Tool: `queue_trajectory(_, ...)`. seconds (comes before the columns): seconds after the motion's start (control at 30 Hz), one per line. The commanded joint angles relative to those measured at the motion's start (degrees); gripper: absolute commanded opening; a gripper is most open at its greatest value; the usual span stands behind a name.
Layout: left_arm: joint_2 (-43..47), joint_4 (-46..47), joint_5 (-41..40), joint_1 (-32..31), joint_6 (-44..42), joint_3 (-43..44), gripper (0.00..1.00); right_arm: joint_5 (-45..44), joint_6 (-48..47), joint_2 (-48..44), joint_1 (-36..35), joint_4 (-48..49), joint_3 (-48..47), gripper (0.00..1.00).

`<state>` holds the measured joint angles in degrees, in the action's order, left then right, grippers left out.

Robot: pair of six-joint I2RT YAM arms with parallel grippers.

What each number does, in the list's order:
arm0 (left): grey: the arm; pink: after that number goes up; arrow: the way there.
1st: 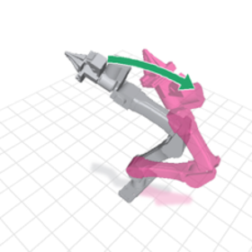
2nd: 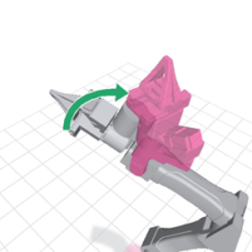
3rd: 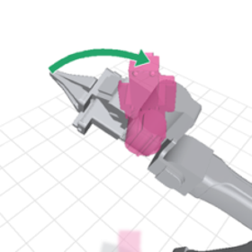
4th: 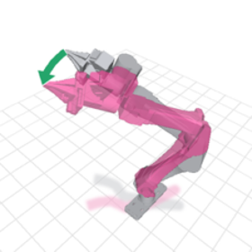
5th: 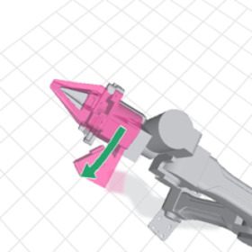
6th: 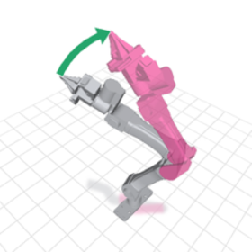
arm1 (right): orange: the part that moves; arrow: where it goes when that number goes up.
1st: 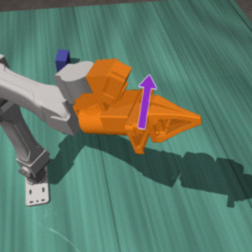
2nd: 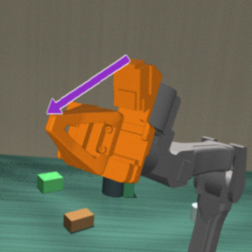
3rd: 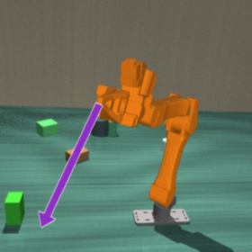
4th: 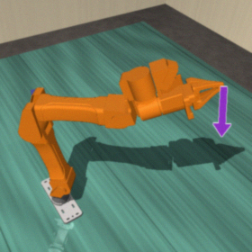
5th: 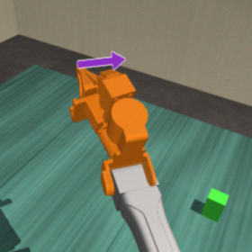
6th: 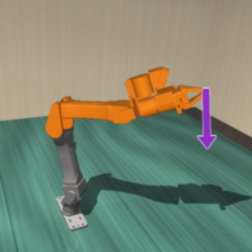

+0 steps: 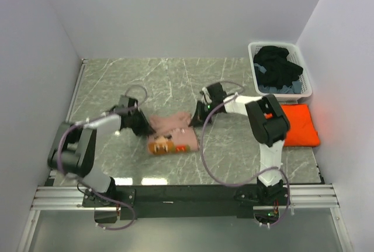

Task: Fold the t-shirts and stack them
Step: Fold the tshirt

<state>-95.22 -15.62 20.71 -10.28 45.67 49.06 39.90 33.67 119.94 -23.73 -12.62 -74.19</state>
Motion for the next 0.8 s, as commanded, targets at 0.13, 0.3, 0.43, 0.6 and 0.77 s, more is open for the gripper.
queue_trajectory(0.13,29.2,-9.2,-3.4,-10.9,13.9,-25.4,0.01,-0.7,-6.3,-20.7,-6.4,-8.6,23.8,0.00)
queue_trajectory(0.3,47.7,-19.9,-9.9,-11.4,13.7,-19.8,0.01,-3.2,-7.4,-31.1,-6.4,-13.4,26.6,0.00)
queue_trajectory(0.43,49.7,-21.6,-8.7,-11.4,11.8,-16.5,0.01,-3.8,-7.8,-35.1,-6.4,-16.3,25.3,0.00)
queue_trajectory(0.6,45.9,-22.3,-7.9,-11.4,9.8,-12.9,0.01,-4.5,-8.0,-37.9,-6.3,-20.3,22.0,0.00)
queue_trajectory(0.77,43.8,-20.3,-7.9,-11.4,8.4,-9.4,0.01,-4.4,-8.4,-37.6,-5.9,-22.6,20.0,0.00)
